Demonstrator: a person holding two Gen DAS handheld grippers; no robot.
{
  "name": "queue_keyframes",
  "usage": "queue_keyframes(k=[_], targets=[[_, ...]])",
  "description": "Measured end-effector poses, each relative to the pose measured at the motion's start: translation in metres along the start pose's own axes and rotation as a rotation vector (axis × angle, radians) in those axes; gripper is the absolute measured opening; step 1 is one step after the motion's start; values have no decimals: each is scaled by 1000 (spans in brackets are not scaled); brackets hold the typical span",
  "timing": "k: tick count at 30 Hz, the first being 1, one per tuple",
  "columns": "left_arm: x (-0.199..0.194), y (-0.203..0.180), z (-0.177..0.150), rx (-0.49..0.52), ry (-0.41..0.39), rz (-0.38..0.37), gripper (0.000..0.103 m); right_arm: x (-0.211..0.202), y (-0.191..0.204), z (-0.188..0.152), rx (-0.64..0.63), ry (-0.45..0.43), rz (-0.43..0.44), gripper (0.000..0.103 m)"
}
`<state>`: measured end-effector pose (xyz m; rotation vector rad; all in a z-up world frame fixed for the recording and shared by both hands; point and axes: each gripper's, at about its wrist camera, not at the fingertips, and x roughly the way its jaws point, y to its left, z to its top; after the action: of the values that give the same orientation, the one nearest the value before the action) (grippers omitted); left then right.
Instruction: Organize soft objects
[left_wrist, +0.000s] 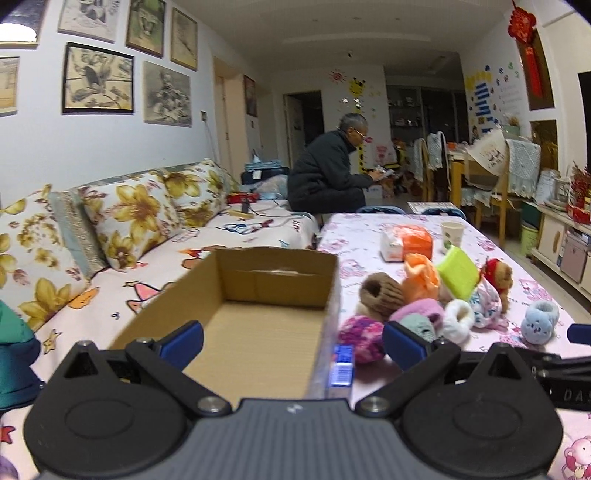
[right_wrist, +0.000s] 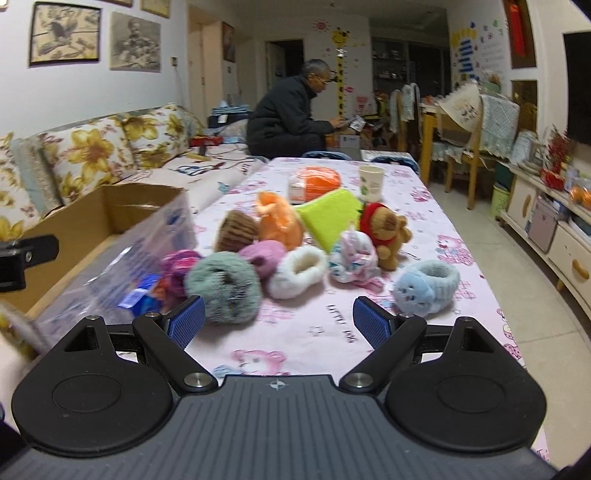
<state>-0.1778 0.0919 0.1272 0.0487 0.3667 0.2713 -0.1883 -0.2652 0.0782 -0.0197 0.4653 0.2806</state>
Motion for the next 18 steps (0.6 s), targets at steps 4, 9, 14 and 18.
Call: queue_keyframes(k=[4, 9, 14, 18], targets=[[-13, 12, -1, -13, -18, 20, 102, -10, 19, -2, -40, -6, 39, 103], [-30, 30, -2, -36, -38, 41, 102, -22, 35, -1, -63, -16, 91, 103], [-41, 43, -2, -60, -52, 54, 102, -35, 48, -3, -62, -27, 135, 103], [-48, 53, -2, -79, -61, 62, 102, -44, 55, -3, -60, -35, 159, 103]])
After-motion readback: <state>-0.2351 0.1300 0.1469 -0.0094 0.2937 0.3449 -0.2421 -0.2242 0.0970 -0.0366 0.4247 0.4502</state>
